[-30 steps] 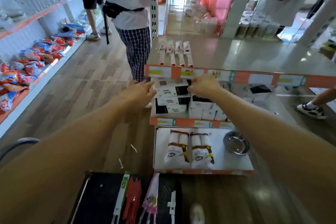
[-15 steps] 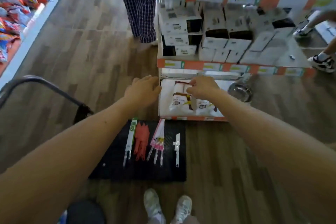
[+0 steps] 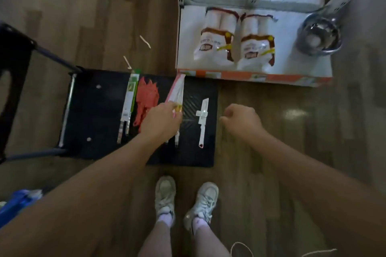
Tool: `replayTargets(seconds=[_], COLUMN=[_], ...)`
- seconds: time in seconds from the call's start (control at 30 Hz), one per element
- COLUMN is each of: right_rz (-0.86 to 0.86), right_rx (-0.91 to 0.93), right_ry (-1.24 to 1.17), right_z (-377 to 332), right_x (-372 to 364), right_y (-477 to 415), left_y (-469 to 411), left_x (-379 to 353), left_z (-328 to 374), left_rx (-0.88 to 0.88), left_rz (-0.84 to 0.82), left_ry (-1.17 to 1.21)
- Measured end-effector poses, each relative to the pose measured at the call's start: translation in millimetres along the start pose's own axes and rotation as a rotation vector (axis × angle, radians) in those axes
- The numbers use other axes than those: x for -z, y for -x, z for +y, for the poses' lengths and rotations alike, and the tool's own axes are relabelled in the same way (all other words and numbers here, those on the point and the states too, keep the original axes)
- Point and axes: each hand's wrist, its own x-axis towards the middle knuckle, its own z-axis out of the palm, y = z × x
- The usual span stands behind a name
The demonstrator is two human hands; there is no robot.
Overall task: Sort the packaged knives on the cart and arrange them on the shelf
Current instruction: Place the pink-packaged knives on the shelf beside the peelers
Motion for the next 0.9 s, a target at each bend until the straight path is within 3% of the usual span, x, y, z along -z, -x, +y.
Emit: replayTargets(seconds=[0.4, 0.57, 0.77, 0.9], right_rz=[-0.013, 0.003, 0.061, 0.062], right_rx=[-0.178, -0.214, -0.238, -0.235], right_ry=[-0.173, -0.176, -0.100, -0.165], right_z=[78, 87, 83, 86], right_x=[-208, -247, -274, -273], right_y=[-118, -152, -176, -177], left_y=[-97, -127, -139, -144], left_x=[-192, -227, -246, -248], left_z=[-121, -133, -127, -129], left_rx=[0.155, 0.193, 0.143, 0.206], left_rz=[-0.119, -0.088, 0.078, 0.073], left_ry=[-0.006, 0.038, -0.070, 0.129])
